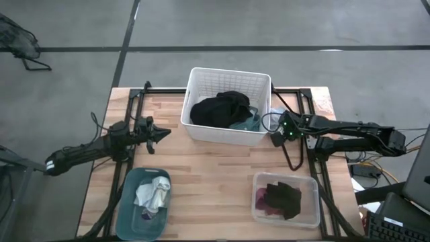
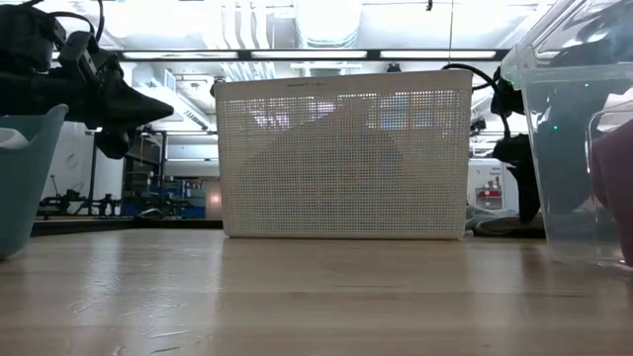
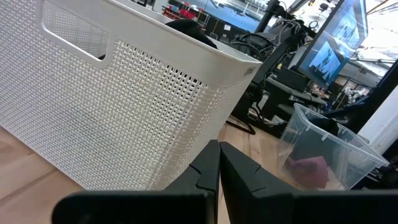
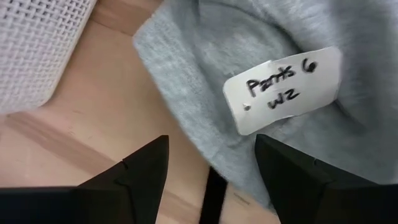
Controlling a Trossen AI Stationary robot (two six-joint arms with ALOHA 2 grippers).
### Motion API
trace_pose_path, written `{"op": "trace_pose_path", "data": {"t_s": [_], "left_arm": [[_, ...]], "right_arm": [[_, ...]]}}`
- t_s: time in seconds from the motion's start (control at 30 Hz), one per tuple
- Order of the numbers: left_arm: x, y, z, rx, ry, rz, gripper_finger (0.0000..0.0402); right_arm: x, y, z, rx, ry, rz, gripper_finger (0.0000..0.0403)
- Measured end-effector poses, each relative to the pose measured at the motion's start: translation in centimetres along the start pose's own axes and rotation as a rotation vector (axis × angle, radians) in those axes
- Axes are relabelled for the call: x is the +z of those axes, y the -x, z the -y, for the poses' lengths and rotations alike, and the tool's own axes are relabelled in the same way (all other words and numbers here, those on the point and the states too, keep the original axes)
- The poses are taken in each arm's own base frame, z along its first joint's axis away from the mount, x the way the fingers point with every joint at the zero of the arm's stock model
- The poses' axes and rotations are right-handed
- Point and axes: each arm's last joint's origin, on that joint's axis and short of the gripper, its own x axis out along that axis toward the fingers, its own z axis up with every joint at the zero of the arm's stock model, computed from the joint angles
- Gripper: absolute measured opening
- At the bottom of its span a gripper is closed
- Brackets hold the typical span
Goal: Pick & Place Cloths
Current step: Put the gray underwear into the transparent bin
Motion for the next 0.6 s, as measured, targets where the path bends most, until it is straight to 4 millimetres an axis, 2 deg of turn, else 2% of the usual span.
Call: {"op": "trace_pose_path", "data": {"t_s": [0.33, 0.6], "left_arm": [[-0.02, -0.01, -0.01, 0.000, 0.000, 0.000, 0.0014], [-0.02, -0.01, -0.01, -0.001, 0.000, 0.000, 0.0014]], "right_arm": [[0.08, 0.00, -0.19, 0.034, -0.105, -0.007, 0.0254], [0.37, 0.02, -0.45, 0.066, -0.264, 0.016, 0.0264]]}}
